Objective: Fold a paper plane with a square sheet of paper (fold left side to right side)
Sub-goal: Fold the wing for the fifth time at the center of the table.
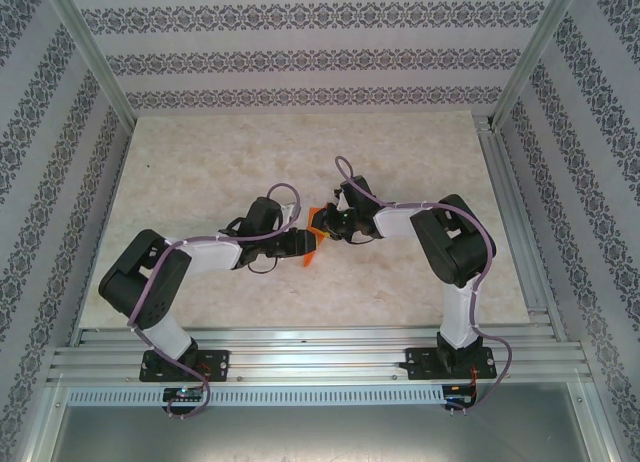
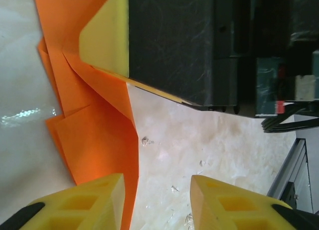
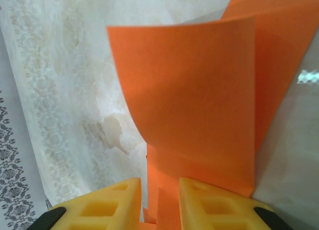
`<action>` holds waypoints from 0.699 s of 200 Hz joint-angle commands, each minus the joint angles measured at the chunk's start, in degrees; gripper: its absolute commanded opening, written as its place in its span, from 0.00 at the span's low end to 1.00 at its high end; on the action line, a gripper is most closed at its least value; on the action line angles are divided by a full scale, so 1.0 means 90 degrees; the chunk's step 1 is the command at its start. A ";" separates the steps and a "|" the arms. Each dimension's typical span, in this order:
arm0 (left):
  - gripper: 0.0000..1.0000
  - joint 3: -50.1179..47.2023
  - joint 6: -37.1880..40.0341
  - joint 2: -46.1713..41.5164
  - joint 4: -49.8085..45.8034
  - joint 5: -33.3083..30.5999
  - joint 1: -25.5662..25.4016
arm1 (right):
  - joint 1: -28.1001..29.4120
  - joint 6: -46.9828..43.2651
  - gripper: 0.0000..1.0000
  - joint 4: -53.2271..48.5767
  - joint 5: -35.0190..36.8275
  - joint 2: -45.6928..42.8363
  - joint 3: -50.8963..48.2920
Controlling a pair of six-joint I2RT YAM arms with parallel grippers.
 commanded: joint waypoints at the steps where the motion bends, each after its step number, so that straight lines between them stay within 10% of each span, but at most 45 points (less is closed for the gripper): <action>1: 0.42 0.0232 0.0190 0.0239 0.0040 -0.0083 -0.0130 | 0.0055 -0.0147 0.27 -0.0373 0.0500 0.0273 -0.0034; 47: 0.42 0.0325 0.0268 0.0699 -0.0027 -0.0424 -0.0342 | 0.0055 -0.0161 0.27 -0.0403 0.0529 0.0219 -0.0031; 140: 0.00 0.0187 0.0165 0.0697 -0.0470 -0.0923 -0.0259 | -0.0182 -0.0312 0.28 -0.0353 0.0384 -0.0515 0.0126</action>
